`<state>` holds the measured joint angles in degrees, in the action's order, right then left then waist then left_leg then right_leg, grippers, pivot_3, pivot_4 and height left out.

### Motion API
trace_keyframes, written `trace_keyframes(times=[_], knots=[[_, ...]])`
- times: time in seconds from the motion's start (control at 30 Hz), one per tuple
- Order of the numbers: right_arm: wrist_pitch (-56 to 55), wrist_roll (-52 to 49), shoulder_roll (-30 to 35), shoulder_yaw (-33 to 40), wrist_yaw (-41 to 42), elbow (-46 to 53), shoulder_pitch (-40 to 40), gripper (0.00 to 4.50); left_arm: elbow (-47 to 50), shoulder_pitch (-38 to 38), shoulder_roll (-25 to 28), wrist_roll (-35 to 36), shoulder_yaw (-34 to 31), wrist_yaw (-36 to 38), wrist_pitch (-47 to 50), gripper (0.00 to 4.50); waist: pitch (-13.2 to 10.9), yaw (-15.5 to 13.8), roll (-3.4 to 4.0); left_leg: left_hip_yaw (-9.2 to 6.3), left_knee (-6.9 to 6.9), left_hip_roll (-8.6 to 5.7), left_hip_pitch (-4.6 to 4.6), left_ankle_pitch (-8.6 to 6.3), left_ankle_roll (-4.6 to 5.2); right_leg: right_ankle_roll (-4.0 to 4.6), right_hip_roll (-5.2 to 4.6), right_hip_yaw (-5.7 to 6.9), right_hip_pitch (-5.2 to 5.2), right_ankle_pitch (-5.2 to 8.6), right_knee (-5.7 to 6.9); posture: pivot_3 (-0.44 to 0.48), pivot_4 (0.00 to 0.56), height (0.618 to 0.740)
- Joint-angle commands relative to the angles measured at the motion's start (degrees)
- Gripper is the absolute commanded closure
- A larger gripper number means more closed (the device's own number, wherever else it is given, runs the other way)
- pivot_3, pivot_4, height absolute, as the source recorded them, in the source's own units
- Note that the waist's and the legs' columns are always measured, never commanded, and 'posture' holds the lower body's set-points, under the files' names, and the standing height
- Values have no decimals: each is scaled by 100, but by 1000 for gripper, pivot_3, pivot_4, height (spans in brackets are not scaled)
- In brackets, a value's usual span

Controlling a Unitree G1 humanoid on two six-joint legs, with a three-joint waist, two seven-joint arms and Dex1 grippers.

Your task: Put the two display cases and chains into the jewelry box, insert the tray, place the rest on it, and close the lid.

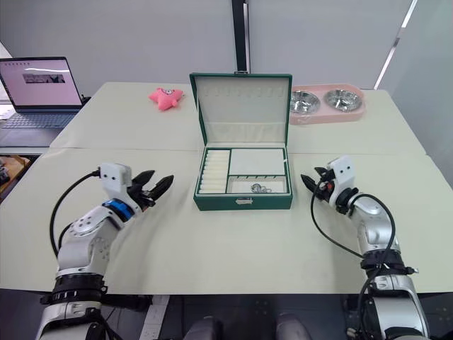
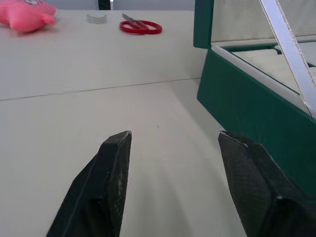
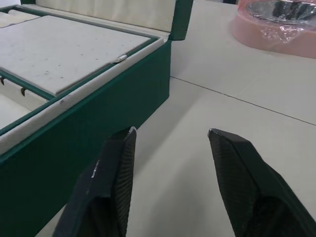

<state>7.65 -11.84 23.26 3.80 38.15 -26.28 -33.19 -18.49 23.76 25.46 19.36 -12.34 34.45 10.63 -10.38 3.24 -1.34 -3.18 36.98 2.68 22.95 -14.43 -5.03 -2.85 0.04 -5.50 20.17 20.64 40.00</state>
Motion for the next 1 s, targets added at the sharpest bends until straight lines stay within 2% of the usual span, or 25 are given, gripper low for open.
trace_keyframes(times=[0.03,0.23,0.27,0.57,0.77,1.0], knots=[[-270,133,-127,-95,-47,-209,-294,2853,-182,329,-120,-115,202,81,-157,2721,0,1,0,0,0,0,0,0,0,0,0,1,0,0,0,0,150,740],[-260,168,-289,-237,104,-320,-411,4256,-343,613,-357,-119,447,242,-16,4500,0,1,0,0,1,0,1,11,-19,0,-1,1,1,0,2,0,150,740],[-234,139,-312,-256,160,-274,-394,4472,-329,609,-385,-124,497,293,-2,4500,0,7,0,1,1,0,1,11,-19,0,-1,0,1,0,1,0,150,740],[186,-113,-373,-329,625,334,-127,4472,17,348,-429,-11,608,710,231,4500,0,7,0,0,0,1,1,11,-20,0,-1,1,1,0,3,0,150,740],[947,-558,-261,-376,1017,1404,401,4472,866,-287,-333,210,630,877,651,4500,1,11,1,0,-3,2,1,11,-19,0,-1,0,2,0,1,0,150,740],[1540,-782,-106,-404,1082,2235,883,4472,1958,-1074,-287,546,681,880,1293,4500,1,2,1,-1,-3,2,1,-1,2,0,-1,-1,0,0,0,0,150,740]])
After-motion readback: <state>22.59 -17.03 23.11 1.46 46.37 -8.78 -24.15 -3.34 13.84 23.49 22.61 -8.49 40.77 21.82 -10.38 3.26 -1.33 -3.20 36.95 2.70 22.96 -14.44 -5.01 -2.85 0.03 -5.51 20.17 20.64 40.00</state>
